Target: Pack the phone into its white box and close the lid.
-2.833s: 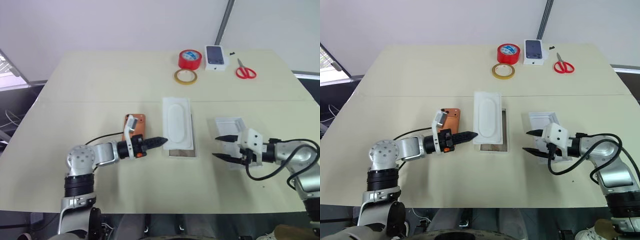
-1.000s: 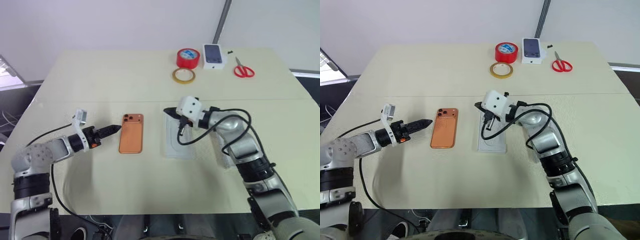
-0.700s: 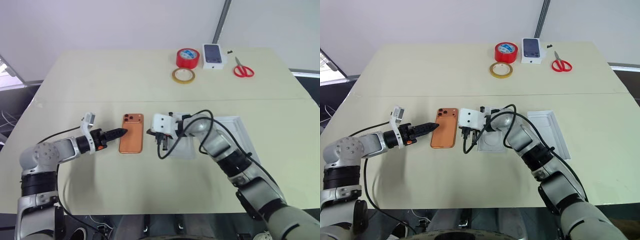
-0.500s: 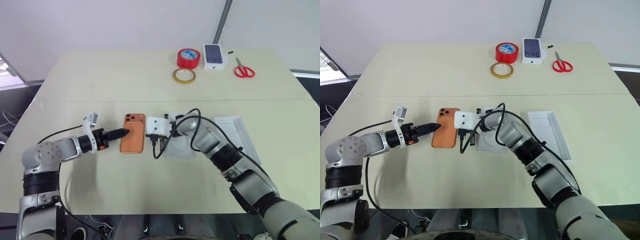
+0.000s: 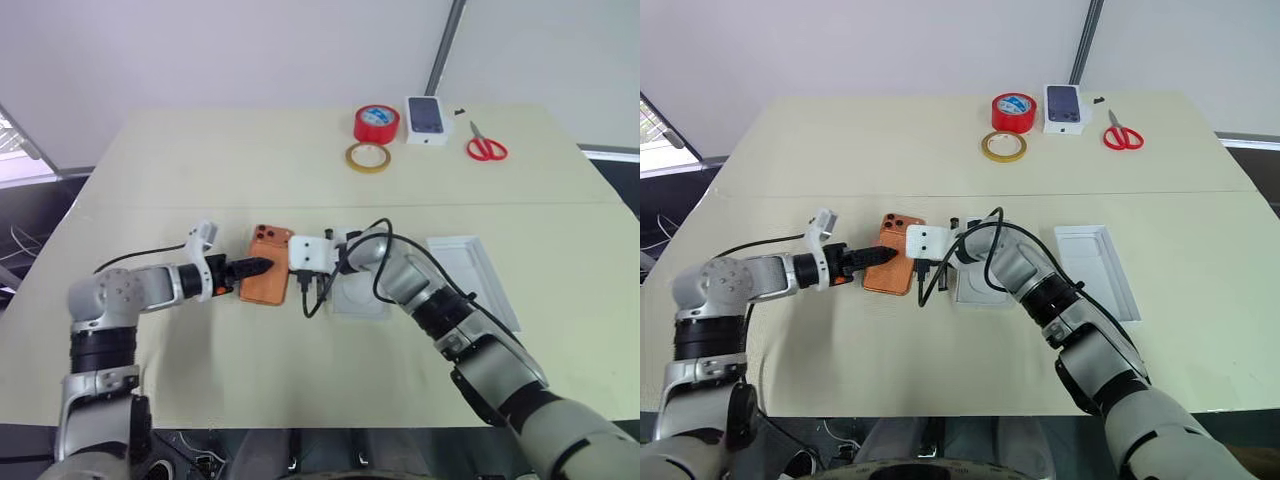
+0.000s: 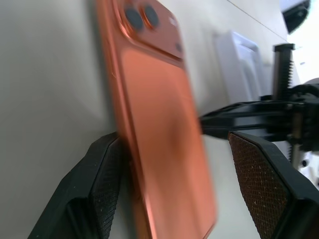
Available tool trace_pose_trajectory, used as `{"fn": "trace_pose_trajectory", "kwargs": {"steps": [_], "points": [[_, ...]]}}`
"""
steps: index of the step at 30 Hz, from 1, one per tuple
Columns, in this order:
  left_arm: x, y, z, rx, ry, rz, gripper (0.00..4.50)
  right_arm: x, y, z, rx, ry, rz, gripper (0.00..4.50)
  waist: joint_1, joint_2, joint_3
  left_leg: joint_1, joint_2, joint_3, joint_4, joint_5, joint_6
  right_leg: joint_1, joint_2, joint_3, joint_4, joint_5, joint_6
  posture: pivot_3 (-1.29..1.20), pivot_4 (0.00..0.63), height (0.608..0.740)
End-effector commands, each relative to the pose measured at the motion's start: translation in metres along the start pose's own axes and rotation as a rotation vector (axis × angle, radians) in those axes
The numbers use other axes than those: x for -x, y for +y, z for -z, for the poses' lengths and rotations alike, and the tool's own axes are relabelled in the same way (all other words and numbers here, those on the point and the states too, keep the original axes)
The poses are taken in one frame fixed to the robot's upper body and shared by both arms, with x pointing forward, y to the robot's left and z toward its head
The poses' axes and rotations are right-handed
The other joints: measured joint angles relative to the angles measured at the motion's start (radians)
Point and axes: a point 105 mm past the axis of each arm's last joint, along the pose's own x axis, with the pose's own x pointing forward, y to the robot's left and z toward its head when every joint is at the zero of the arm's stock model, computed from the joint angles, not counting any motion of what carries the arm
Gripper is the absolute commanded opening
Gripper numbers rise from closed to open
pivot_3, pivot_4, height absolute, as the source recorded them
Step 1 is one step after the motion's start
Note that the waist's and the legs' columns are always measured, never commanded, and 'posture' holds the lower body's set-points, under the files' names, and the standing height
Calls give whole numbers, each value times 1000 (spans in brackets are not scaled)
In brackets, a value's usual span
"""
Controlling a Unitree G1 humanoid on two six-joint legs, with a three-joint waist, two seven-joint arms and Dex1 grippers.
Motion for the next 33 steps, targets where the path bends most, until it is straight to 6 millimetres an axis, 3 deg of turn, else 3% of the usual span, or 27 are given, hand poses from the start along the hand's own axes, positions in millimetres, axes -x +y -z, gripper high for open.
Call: {"fn": "trace_pose_trajectory", "kwargs": {"steps": [1, 8, 18, 21, 24, 32, 33], "points": [[-11, -10, 13, 52, 72, 53, 3443, -5, 4, 2, -8, 6, -11, 25, -3, 0, 0, -1, 0, 0, -1, 1, -2, 0, 0, 0, 0, 0, 0, 0, 150, 740], [6, -6, -4, 95, -35, 80, 3443, -3, 3, 4, -10, 4, 4, 25, -6, -2, 1, -1, 0, -1, -6, 7, -11, -2, 0, 0, 0, 0, 0, 0, 150, 740], [25, 3, -2, 164, -72, 89, 3443, -3, 4, 3, -14, -4, 4, 25, -7, -3, 2, -2, 0, -1, -7, 7, -11, -3, 0, 0, 0, 0, 0, 0, 150, 740], [26, 2, -1, 201, -86, 121, 2545, -4, 5, 3, -3, -4, 4, 0, -7, -3, 2, -2, 0, -1, -7, 7, -11, -4, 0, 0, 0, 0, 0, 0, 150, 740], [19, 1, 6, 219, -68, 141, 1163, -4, 5, 3, 8, -1, 2, 0, -7, -3, 2, -2, 0, -1, -7, 7, -11, -3, 0, 0, 0, 0, 0, 0, 150, 740], [19, 6, 9, 265, -77, 151, 1163, -2, 4, 4, 10, -3, 16, 0, -7, -3, 2, -2, 0, -1, -7, 7, -11, -4, 0, 0, 0, 0, 0, 0, 150, 740], [18, 8, 8, 274, -85, 146, 889, -1, 3, 3, 10, -7, 23, 0, -7, -3, 2, -2, 0, -1, -7, 7, -11, -4, 0, 0, 0, 0, 0, 0, 150, 740]]}}
